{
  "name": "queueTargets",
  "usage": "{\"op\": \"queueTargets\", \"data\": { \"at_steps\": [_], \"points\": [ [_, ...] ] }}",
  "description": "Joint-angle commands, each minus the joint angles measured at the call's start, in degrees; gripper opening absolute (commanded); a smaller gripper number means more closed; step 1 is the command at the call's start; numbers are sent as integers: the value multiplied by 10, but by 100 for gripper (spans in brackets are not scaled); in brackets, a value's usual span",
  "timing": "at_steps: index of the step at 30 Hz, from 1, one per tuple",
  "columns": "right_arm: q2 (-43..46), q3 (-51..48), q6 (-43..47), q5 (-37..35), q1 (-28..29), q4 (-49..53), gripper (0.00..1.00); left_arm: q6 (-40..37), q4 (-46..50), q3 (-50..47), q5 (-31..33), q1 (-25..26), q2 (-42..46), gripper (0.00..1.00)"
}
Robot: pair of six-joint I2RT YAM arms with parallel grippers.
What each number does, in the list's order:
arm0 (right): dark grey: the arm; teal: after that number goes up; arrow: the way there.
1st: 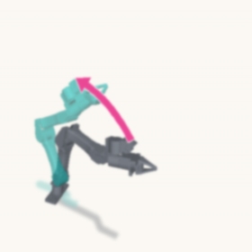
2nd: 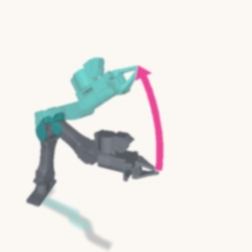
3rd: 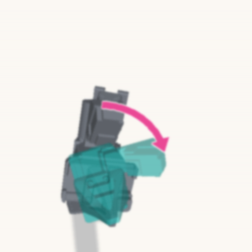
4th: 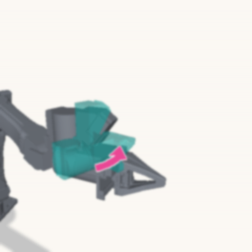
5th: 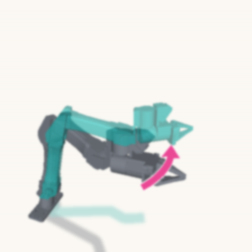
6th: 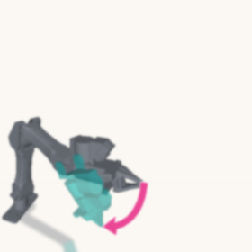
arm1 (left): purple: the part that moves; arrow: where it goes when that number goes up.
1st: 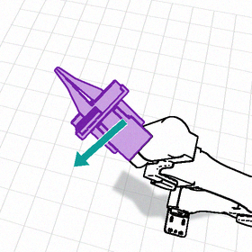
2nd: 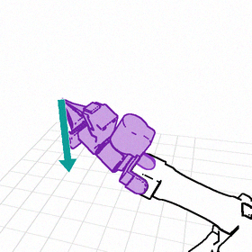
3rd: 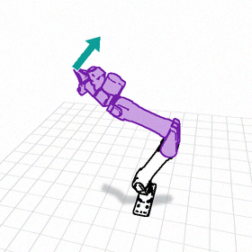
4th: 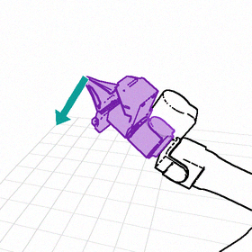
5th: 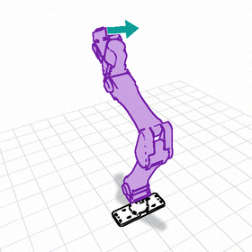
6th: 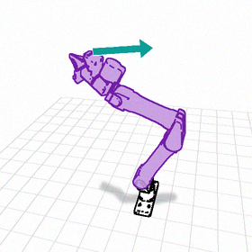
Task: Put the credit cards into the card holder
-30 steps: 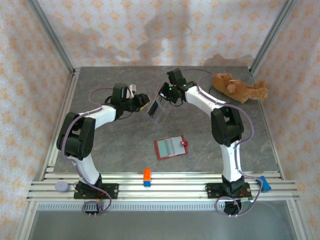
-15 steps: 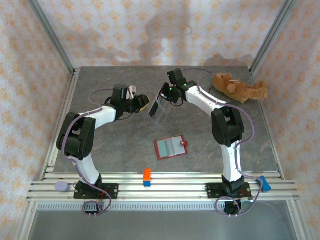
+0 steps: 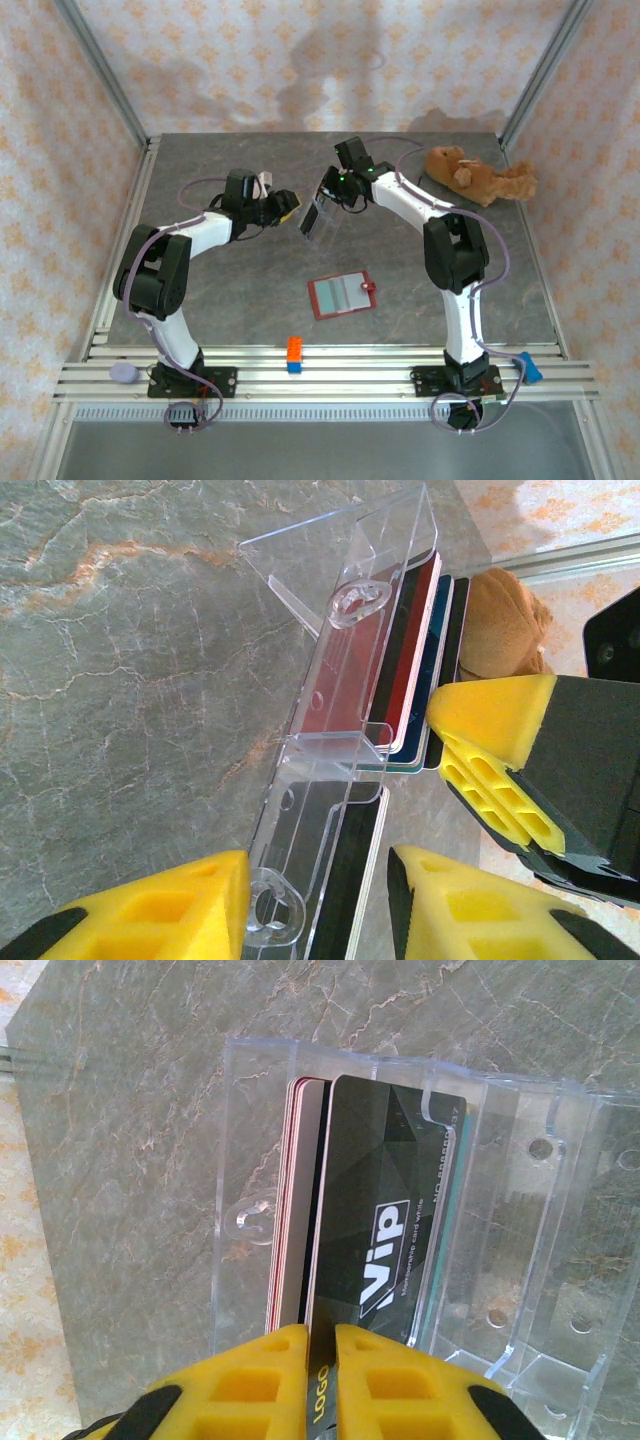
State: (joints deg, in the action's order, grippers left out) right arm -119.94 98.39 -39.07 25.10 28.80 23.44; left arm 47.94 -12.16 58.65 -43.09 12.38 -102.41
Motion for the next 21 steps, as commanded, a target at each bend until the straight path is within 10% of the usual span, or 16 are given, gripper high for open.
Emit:
{"op": "queueTargets", "data": {
  "at_steps": [1,21],
  "points": [
    [20,12,9,-10,-6,36,14,-14,2,-4,-5,6,6,41],
    [12,21,-11,43,-8,-6,20,-14,0,-2,-8,6,0,40]
  ]
}}
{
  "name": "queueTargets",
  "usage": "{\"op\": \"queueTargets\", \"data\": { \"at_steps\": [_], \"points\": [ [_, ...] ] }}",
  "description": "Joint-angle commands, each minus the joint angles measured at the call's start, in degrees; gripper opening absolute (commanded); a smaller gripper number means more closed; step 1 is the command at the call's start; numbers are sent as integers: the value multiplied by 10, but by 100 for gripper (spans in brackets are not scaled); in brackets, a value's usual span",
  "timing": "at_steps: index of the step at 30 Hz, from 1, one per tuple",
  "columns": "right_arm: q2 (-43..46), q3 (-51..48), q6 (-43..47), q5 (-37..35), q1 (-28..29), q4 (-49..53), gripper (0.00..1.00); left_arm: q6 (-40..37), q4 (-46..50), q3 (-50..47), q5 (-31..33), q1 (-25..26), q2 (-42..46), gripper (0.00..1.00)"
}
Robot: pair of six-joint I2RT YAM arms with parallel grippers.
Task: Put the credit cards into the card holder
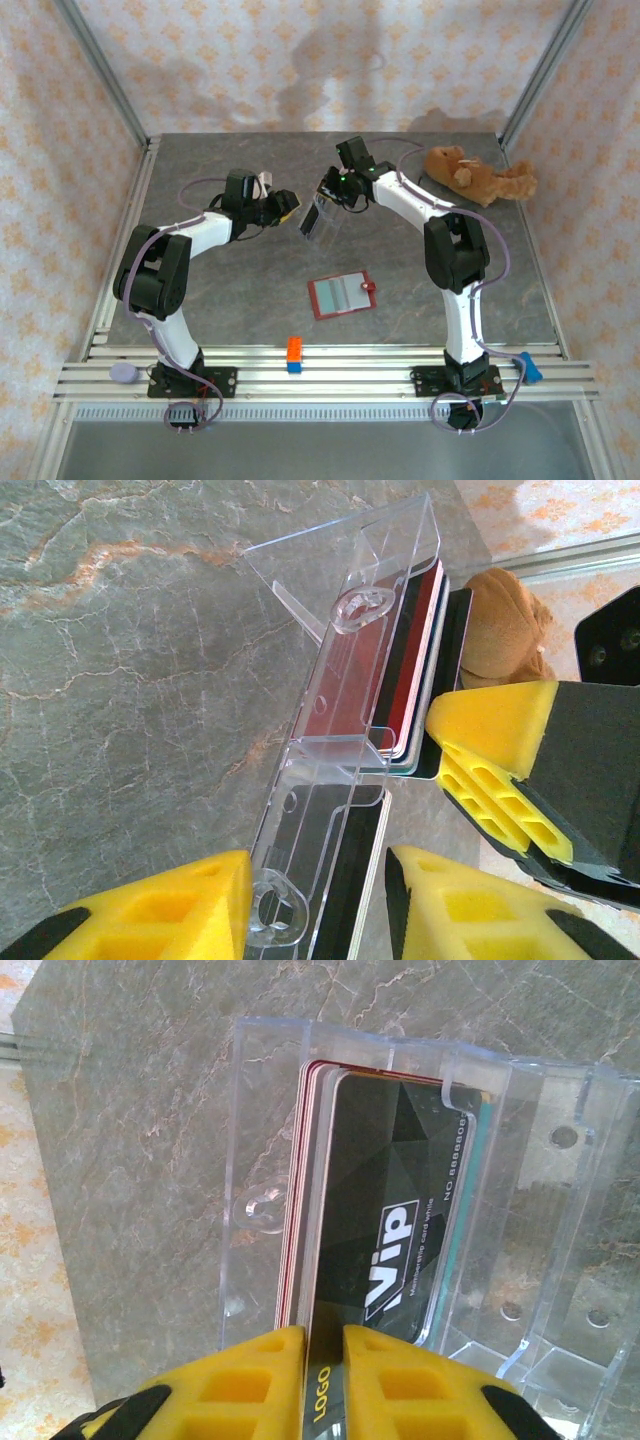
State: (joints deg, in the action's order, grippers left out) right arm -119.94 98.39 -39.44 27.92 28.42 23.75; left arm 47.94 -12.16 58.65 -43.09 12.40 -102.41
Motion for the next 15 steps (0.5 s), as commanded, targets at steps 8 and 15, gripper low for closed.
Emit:
{"op": "queueTargets", "data": {
  "at_steps": [8,15],
  "points": [
    [1,33,-13,21,-4,-15,21,-13,0,3,-10,7,-2,39],
    [-6,40,-7,-10,-4,26,48,-16,7,8,-11,6,-2,39]
  ]
}}
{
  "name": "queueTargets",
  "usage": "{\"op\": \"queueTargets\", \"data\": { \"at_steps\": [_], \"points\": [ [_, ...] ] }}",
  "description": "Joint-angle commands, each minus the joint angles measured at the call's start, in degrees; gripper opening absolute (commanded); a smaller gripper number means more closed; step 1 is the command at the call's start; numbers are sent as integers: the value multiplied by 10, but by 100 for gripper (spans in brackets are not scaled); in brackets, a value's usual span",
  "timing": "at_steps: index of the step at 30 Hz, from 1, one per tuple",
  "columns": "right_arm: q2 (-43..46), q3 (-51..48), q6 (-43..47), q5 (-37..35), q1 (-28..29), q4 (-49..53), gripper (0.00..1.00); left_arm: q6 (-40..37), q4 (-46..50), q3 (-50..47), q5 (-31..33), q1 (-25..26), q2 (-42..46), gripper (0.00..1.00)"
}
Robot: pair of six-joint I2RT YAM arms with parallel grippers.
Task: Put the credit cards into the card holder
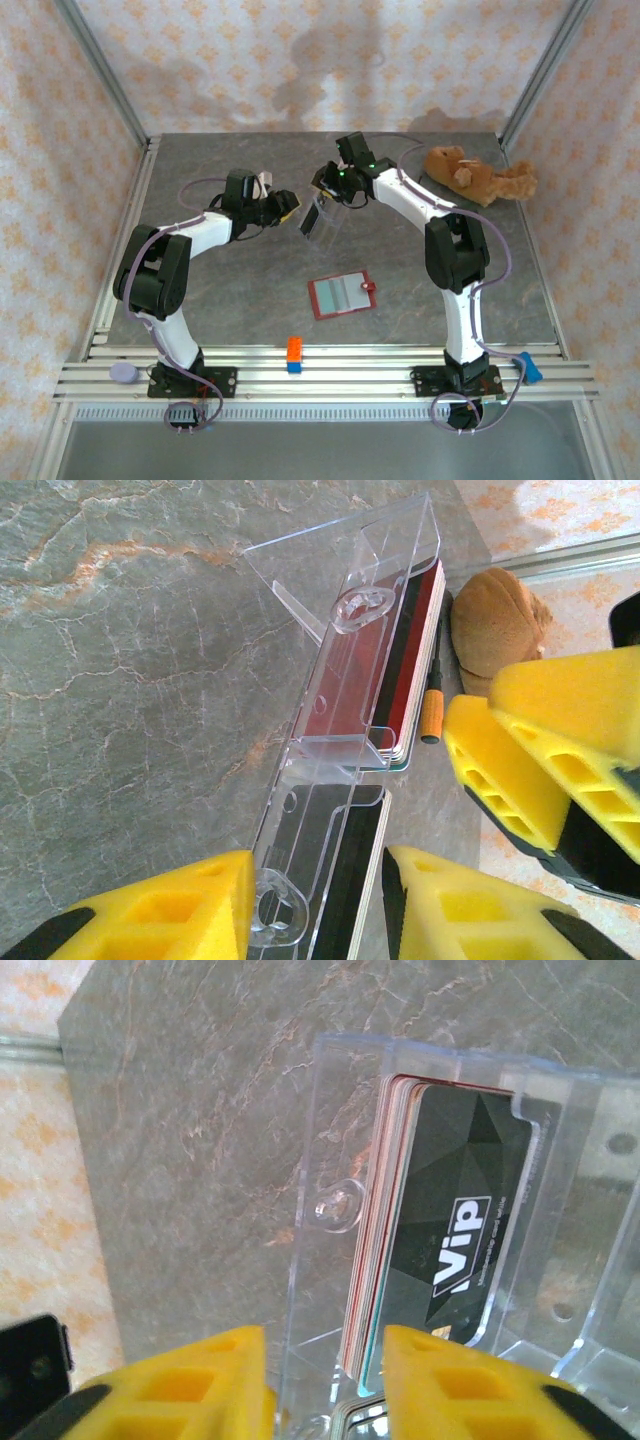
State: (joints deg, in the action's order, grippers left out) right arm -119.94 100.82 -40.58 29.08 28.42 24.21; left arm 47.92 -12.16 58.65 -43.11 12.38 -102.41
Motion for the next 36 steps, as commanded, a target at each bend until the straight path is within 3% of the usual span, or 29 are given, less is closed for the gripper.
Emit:
{"op": "queueTargets", "data": {
  "at_steps": [1,9,14,17,20,36],
  "points": [
    [-6,12,5,-19,-4,19,53,-17,8,9,-12,6,-3,39],
    [-23,9,4,0,-4,-14,71,-16,7,14,-15,10,-12,39],
    [-33,8,-6,17,-3,-50,71,-13,3,14,-15,15,-17,37],
    [-37,4,-15,35,-4,-78,67,-13,2,13,-14,16,-18,37],
    [-38,5,-24,46,-5,-91,56,-13,2,12,-14,17,-18,37],
    [-36,8,-14,40,-5,-63,18,-14,4,8,-13,18,-16,36]
  ]
}}
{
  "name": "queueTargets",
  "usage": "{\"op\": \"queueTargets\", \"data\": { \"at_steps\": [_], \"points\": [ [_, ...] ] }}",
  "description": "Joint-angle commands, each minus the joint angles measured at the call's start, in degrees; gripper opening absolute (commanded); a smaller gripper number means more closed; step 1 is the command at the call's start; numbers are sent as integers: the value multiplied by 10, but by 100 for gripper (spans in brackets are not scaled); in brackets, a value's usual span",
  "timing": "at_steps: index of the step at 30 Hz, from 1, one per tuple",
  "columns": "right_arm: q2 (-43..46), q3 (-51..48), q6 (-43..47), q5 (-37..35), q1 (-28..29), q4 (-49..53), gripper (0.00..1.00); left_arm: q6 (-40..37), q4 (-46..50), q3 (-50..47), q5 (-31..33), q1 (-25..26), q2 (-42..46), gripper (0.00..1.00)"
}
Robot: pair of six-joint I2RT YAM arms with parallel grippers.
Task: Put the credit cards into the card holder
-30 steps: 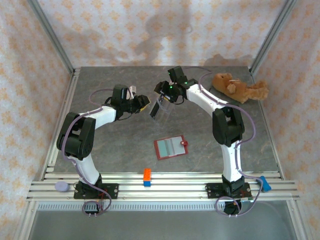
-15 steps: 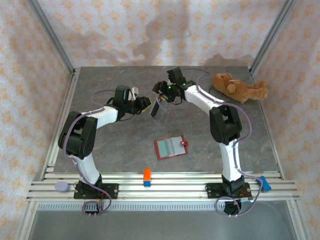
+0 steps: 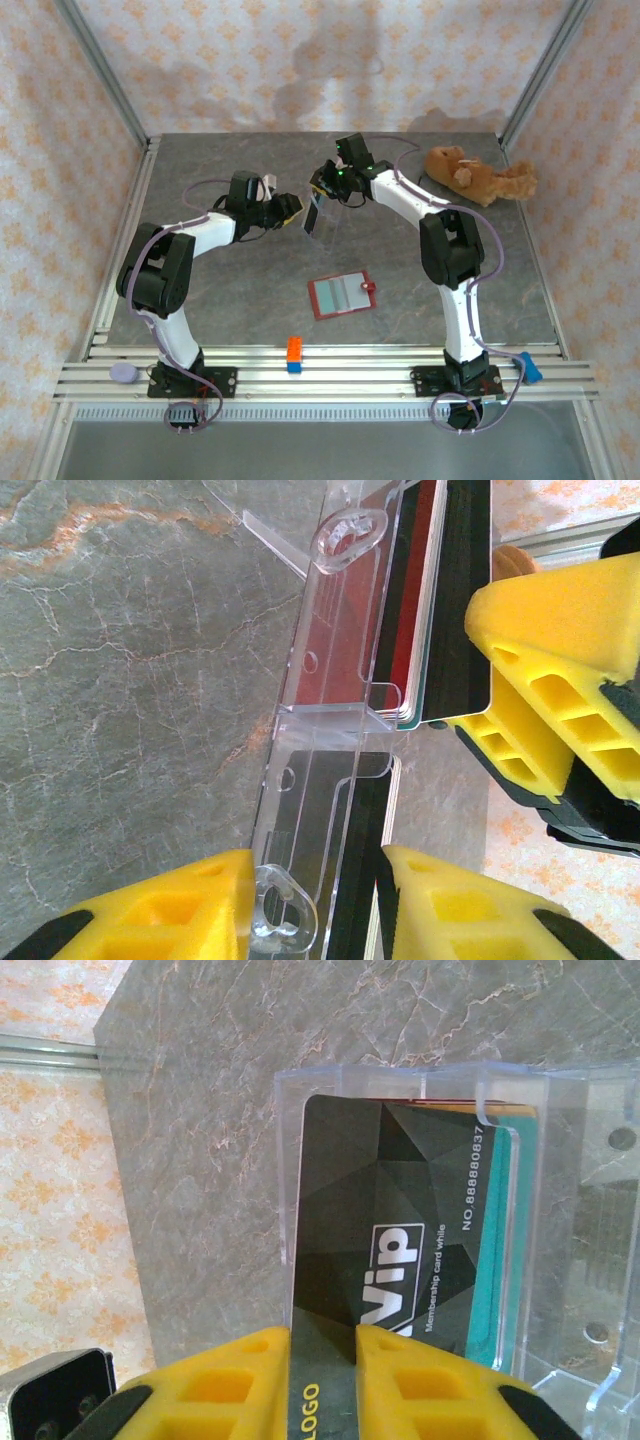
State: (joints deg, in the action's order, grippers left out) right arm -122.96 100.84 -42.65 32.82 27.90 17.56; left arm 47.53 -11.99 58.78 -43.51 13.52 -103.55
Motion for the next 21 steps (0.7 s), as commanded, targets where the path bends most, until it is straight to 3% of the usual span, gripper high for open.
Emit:
{"op": "queueTargets", "data": {
  "at_steps": [1,21],
  "points": [
    [-5,8,8,1,0,7,17,-10,2,7,-9,6,-4,36],
    [46,1,59,-38,0,97,0,-22,27,12,-1,-2,22,36]
  ]
}}
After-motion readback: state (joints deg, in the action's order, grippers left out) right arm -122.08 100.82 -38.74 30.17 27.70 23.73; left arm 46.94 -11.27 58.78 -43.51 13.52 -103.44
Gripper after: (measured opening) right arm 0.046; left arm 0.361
